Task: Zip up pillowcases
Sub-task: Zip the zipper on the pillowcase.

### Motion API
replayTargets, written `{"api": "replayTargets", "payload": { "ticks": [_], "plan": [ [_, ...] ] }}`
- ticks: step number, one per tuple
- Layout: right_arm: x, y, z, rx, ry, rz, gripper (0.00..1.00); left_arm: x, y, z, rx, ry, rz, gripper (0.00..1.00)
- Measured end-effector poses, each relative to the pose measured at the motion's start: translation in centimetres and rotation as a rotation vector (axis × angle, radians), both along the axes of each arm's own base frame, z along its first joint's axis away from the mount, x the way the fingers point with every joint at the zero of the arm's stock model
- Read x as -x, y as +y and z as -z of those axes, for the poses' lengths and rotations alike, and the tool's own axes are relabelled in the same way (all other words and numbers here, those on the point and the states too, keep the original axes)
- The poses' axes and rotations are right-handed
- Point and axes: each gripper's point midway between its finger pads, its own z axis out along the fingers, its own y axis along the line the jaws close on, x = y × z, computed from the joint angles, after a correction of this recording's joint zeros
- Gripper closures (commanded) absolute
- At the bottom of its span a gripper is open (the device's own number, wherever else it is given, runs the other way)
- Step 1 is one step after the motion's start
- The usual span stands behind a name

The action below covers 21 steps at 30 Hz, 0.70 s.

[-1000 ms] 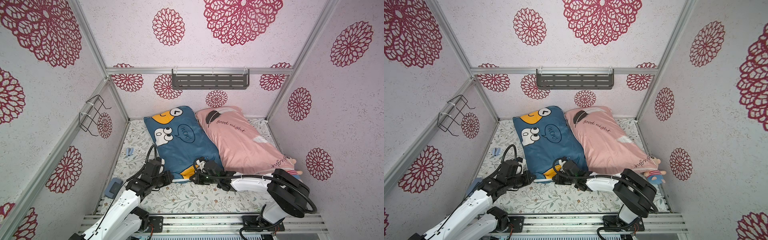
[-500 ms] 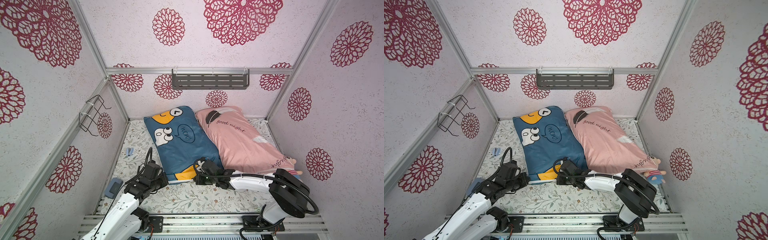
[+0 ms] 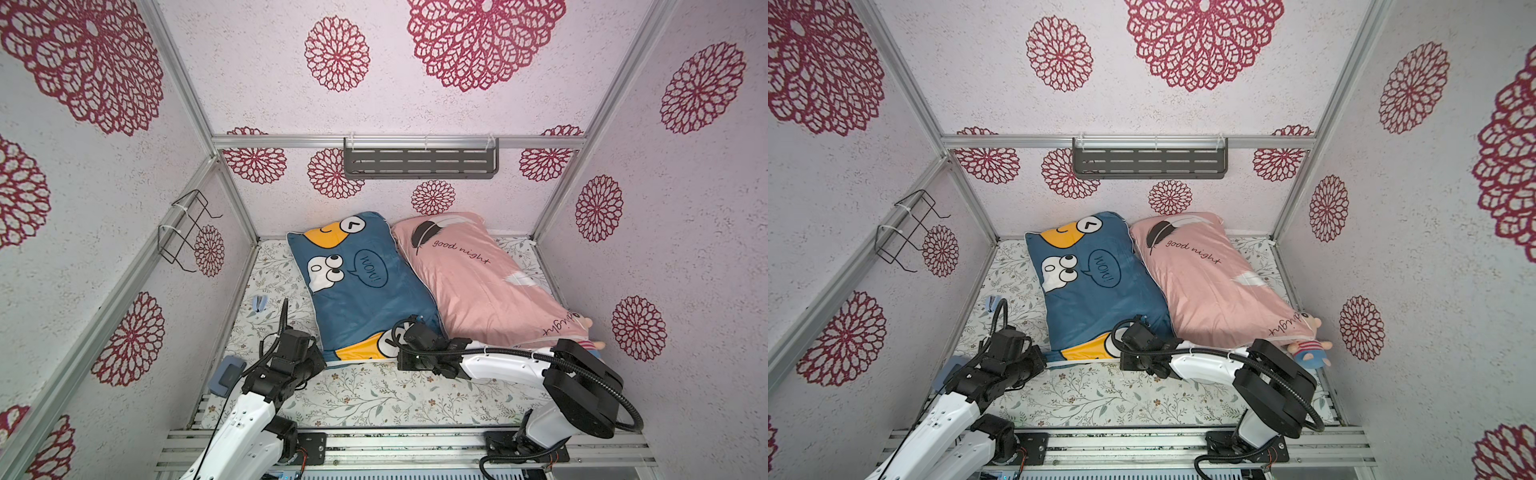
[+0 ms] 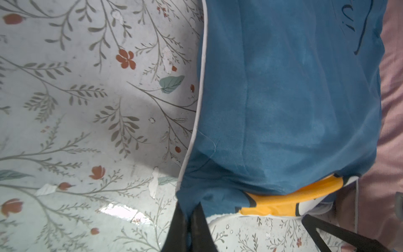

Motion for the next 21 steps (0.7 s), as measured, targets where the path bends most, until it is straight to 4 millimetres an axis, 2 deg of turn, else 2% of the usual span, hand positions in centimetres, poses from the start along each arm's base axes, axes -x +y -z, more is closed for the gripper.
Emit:
{"api": "replayTargets", "payload": {
  "ticks": [13, 21],
  "plan": [
    [-0.2, -2.5, 1.0, 0.114, -0.014, 0.05, 1.0, -0.8, 4.9, -0.1, -0.026, -0.024, -0.217, 1.0],
    [-0.7, -5.6, 0.3, 0.163, -0.033, 0.112, 1.0, -1.4, 6.4, 0.5, -0.043, -0.006, -0.254, 1.0]
  ]
}}
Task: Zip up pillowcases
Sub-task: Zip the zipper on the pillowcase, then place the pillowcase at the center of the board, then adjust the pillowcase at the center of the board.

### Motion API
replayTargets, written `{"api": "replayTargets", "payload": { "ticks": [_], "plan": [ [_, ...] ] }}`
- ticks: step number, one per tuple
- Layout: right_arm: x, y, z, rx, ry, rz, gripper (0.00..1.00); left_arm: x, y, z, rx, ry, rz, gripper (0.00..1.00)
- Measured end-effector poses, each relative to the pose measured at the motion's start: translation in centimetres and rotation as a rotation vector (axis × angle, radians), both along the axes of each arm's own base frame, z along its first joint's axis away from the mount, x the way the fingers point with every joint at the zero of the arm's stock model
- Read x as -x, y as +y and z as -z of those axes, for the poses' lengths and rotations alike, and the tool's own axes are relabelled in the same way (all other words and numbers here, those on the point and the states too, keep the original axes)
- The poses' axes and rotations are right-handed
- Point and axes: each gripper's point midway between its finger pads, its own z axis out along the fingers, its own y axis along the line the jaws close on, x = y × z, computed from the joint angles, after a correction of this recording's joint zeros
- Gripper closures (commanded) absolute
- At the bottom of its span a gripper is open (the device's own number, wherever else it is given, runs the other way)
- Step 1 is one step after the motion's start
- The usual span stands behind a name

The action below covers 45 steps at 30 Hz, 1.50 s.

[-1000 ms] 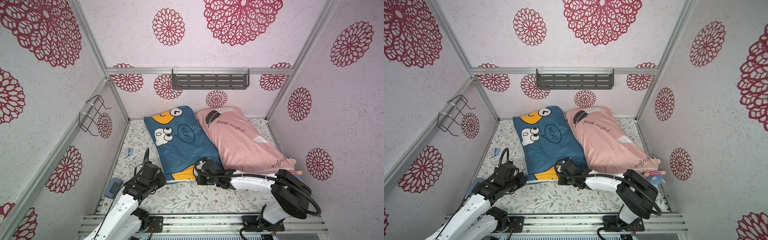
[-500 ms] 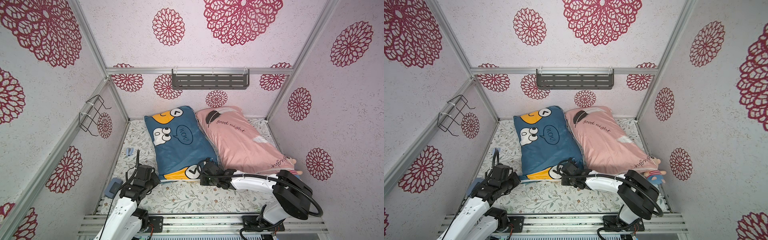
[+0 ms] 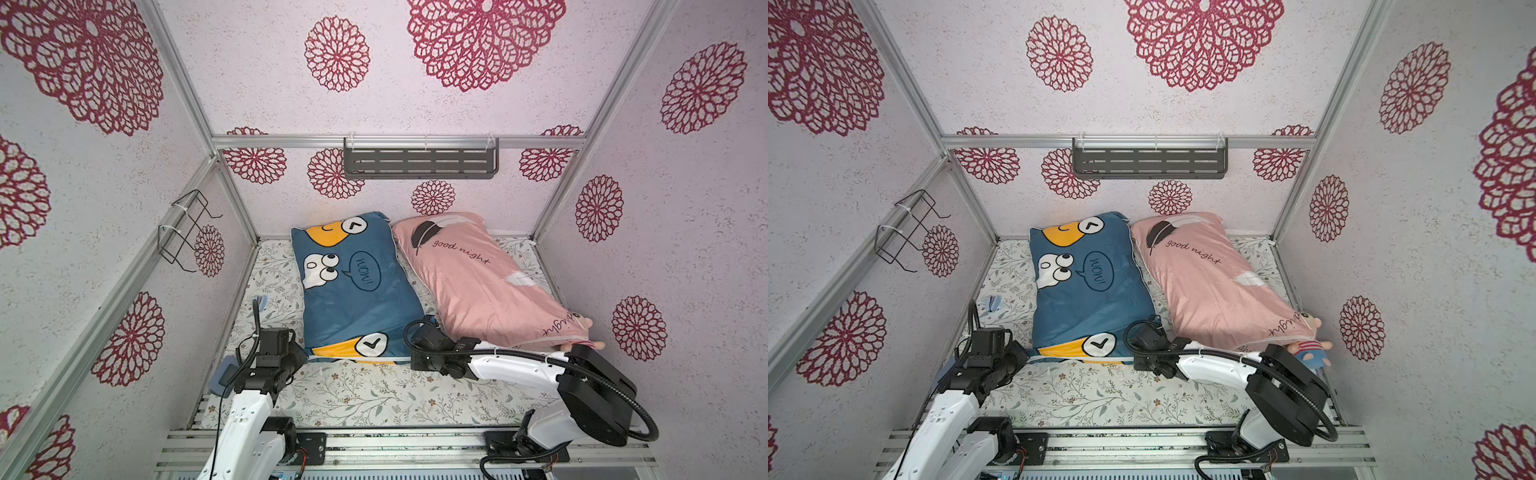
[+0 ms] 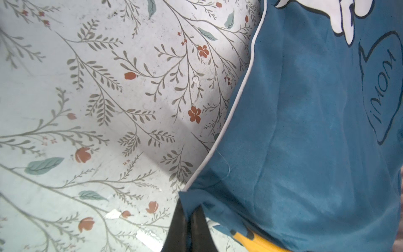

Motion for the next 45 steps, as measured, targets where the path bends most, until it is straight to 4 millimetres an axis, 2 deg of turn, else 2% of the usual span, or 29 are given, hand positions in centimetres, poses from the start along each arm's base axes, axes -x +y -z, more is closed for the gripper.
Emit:
{"api": "replayTargets", "payload": {
  "ticks": [3, 8, 15, 16, 17, 19, 20, 21, 24, 26, 28, 32, 36, 39, 45],
  "plan": [
    [-0.1, -1.3, -0.1, 0.014, -0.008, 0.025, 1.0, -0.2, 0.5, 0.1, -0.005, -0.001, -0.012, 1.0],
    [0.2, -3.2, 0.7, 0.04, 0.012, 0.053, 1.0, -0.5, 0.8, 0.2, -0.008, -0.001, -0.014, 1.0],
    [0.2, -3.3, 0.7, 0.031, 0.01, 0.049, 1.0, -0.5, 0.8, 0.2, -0.012, 0.001, -0.008, 1.0],
    [0.2, -3.2, 0.7, 0.029, 0.009, 0.043, 0.95, -0.5, 0.8, 0.2, -0.011, 0.002, -0.008, 1.0],
    [0.2, -3.2, 0.5, 0.028, 0.004, 0.035, 0.7, -0.5, 0.8, 0.2, -0.011, 0.002, -0.01, 0.96],
    [0.1, -3.3, 0.0, 0.032, -0.009, 0.019, 0.14, -0.5, 0.9, 0.1, -0.015, 0.002, -0.012, 0.69],
    [0.0, -3.3, -0.5, 0.036, -0.018, 0.009, 0.01, -0.6, 1.1, -0.1, -0.021, -0.002, -0.019, 0.52],
    [-0.3, -3.3, -1.3, 0.038, -0.032, -0.001, 0.01, -0.8, 1.3, -0.6, -0.03, -0.008, -0.026, 0.36],
    [-1.1, -3.3, -4.1, 0.031, -0.09, -0.033, 0.01, -1.5, 1.9, -2.8, -0.062, -0.048, -0.039, 0.08],
    [-1.8, -3.5, -6.4, 0.012, -0.138, -0.04, 0.01, -2.0, 2.4, -4.9, -0.096, -0.088, -0.05, 0.01],
    [-2.8, -4.7, -8.7, 0.005, -0.188, -0.024, 0.01, -2.7, 3.0, -7.5, -0.136, -0.145, -0.058, 0.02],
    [-5.6, -9.6, -12.8, 0.047, -0.291, 0.078, 0.01, -4.0, 3.9, -12.7, -0.219, -0.256, -0.072, 0.02],
    [-9.1, -16.3, -15.2, 0.143, -0.37, 0.222, 0.01, -5.9, 3.5, -15.4, -0.287, -0.31, -0.05, 0.02],
    [-11.5, -22.8, -14.9, 0.236, -0.367, 0.366, 0.01, -7.6, 2.1, -15.9, -0.32, -0.316, 0.005, 0.02],
    [-14.6, -34.5, -12.9, 0.364, -0.295, 0.601, 0.01, -9.6, -0.7, -14.8, -0.38, -0.292, 0.128, 0.02]
  ]
}}
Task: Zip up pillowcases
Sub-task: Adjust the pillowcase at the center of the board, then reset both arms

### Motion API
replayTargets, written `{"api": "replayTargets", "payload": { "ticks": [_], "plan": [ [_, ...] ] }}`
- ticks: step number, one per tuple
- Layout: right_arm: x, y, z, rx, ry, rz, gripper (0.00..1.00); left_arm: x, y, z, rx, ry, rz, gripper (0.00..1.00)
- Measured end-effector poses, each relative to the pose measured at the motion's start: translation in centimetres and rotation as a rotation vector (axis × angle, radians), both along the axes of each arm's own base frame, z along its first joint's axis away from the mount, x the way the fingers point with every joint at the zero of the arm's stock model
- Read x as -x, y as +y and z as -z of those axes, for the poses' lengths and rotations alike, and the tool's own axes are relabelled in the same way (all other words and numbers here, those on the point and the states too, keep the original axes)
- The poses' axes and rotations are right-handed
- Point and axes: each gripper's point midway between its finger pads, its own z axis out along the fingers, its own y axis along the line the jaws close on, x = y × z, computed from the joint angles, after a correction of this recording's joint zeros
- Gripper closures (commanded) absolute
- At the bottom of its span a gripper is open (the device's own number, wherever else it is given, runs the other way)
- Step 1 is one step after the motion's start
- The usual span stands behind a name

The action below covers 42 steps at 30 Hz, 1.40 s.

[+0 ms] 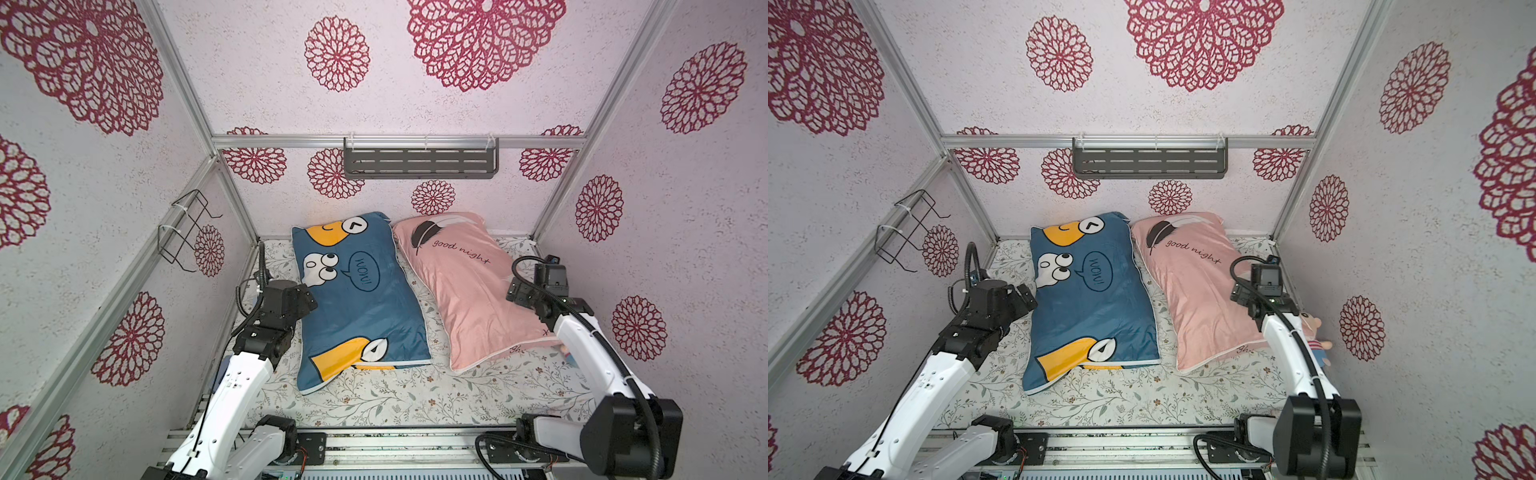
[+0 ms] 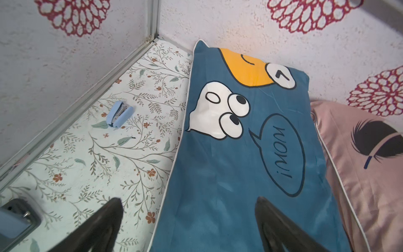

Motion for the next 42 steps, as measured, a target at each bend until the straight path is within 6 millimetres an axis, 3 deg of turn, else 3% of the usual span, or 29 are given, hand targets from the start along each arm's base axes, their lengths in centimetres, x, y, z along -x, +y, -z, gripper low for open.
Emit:
{"api": "replayTargets", "payload": {
  "ticks": [5, 8, 10, 12, 15, 21, 28, 33, 38, 42],
  "plan": [
    [-2.5, -8.0, 0.6, -0.048, -0.016, 0.152, 0.02, -0.4, -0.3, 0.1, -0.024, -0.015, 0.029, 0.02],
    [-4.4, -10.0, 2.8, -0.084, -0.002, 0.167, 0.01, -0.5, 0.1, 0.2, -0.067, -0.024, 0.022, 0.02],
    [-5.3, -8.6, 5.4, -0.123, 0.033, 0.123, 0.01, -0.6, 1.0, 0.7, -0.107, -0.028, -0.006, 0.02],
    [-5.3, -5.9, 8.2, -0.154, 0.085, 0.061, 0.01, -0.8, 2.3, 1.6, -0.148, -0.017, -0.058, 0.02],
    [-5.2, -2.0, 10.0, -0.166, 0.119, -0.028, 0.01, -1.0, 4.7, 3.4, -0.199, 0.009, -0.142, 0.02],
    [-3.1, 3.8, 9.9, -0.207, 0.092, -0.144, 0.01, -0.8, 7.9, 6.0, -0.272, 0.023, -0.231, 0.02],
    [-1.5, 6.9, 8.4, -0.28, 0.032, -0.192, 0.01, -1.6, 10.9, 5.7, -0.323, -0.016, -0.277, 0.02],
    [-0.4, 6.6, 7.9, -0.21, 0.018, -0.196, 0.01, -2.0, 12.0, 5.8, -0.374, -0.061, -0.261, 0.02],
    [0.0, 4.2, 6.1, -0.014, -0.117, -0.173, 0.01, -2.6, 13.6, 9.2, -0.388, -0.025, -0.257, 0.02],
    [0.1, 2.7, 6.7, 0.126, -0.231, -0.156, 0.01, -3.6, 13.6, 10.7, -0.385, -0.004, -0.222, 0.02]
  ]
}}
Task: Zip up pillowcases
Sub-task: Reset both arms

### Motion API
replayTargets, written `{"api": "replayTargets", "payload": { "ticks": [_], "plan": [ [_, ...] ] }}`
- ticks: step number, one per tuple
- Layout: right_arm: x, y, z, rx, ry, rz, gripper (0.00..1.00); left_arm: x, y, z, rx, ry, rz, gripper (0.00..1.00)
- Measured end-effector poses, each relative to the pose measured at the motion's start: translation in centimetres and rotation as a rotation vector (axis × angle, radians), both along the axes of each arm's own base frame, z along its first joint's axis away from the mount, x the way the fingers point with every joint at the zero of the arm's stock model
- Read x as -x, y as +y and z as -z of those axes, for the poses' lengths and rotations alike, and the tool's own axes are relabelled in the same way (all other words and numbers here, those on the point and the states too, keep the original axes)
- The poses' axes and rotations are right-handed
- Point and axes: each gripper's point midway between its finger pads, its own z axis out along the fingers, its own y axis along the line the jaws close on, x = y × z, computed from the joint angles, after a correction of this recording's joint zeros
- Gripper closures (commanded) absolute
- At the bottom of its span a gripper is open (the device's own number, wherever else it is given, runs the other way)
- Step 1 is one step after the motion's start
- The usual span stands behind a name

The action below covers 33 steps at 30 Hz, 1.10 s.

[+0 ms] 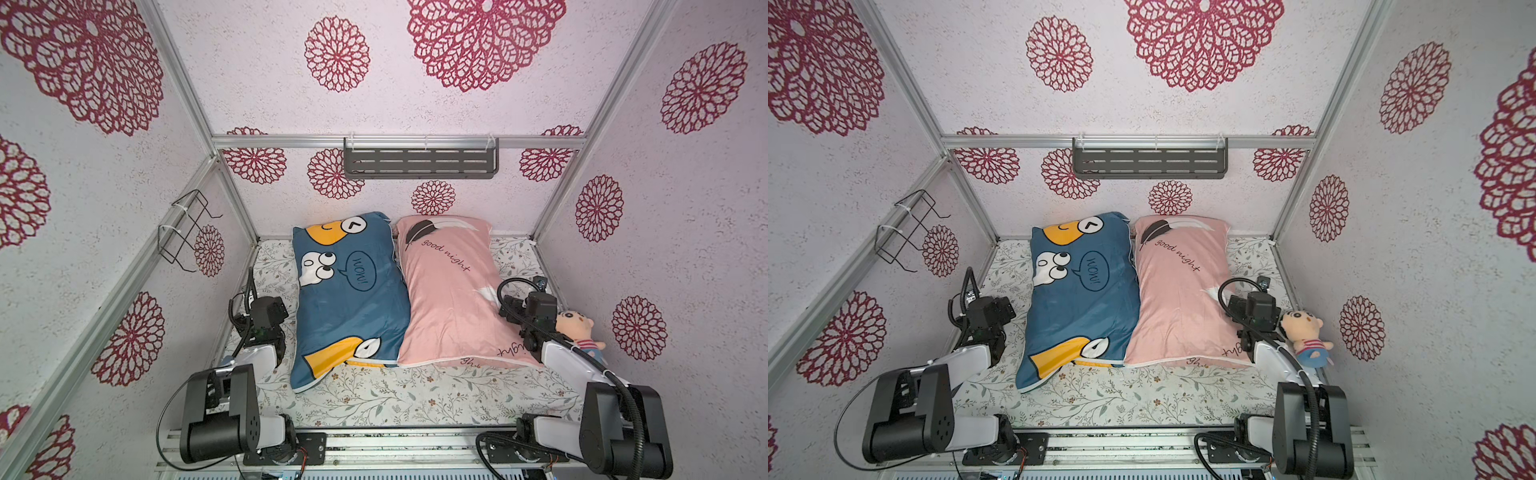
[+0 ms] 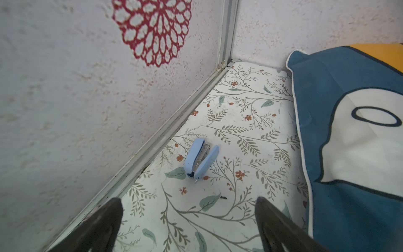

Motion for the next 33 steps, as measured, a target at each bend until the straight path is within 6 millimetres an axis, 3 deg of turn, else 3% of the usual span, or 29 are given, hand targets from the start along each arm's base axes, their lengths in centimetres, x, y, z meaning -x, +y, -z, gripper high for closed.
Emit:
{"api": "replayTargets", "payload": {
  "ticks": [4, 11, 16, 20, 25, 33],
  "plan": [
    [0.6, -0.7, 1.4, 0.068, -0.069, 0.024, 0.01, -0.8, -0.5, -0.7, 0.003, -0.033, 0.044, 0.02],
    [0.7, -0.2, -0.3, 0.14, -0.203, 0.023, 0.01, -1.0, -2.0, -1.9, 0.028, -0.124, 0.131, 0.02],
    [1.7, 0.4, -1.4, 0.138, -0.281, 0.012, 0.01, -2.4, -3.1, -1.0, 0.05, -0.136, 0.184, 0.02],
    [1.4, 0.8, -1.8, 0.132, -0.322, 0.003, 0.01, -3.9, -4.0, 0.1, 0.055, -0.107, 0.221, 0.02],
    [0.6, 1.4, 0.8, 0.128, -0.296, -0.015, 0.01, -4.1, -4.6, -0.4, 0.043, -0.14, 0.249, 0.02],
    [0.6, 1.1, -0.2, 0.13, -0.343, 0.006, 0.01, -4.2, -4.8, -0.1, 0.03, -0.156, 0.256, 0.02]
  ]
}}
